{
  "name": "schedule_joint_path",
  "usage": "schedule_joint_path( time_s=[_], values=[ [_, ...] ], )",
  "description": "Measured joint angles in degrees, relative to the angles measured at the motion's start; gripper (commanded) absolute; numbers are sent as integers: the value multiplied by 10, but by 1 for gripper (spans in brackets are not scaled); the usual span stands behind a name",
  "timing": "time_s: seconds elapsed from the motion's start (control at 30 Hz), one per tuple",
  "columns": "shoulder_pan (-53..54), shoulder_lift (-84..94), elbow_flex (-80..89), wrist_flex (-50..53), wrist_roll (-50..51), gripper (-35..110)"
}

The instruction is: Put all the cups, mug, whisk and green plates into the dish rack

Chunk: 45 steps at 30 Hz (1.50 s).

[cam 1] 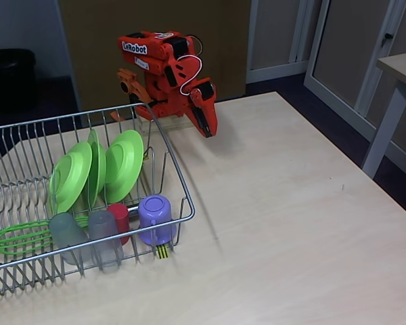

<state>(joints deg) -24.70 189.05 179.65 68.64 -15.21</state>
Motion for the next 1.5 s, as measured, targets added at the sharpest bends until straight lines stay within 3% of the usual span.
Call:
schedule_joint_path(
  time_s=[0.83, 1.5],
  values=[
    [144, 6, 0, 2, 0, 0],
    [154, 6, 0, 2, 0, 0]
  ],
)
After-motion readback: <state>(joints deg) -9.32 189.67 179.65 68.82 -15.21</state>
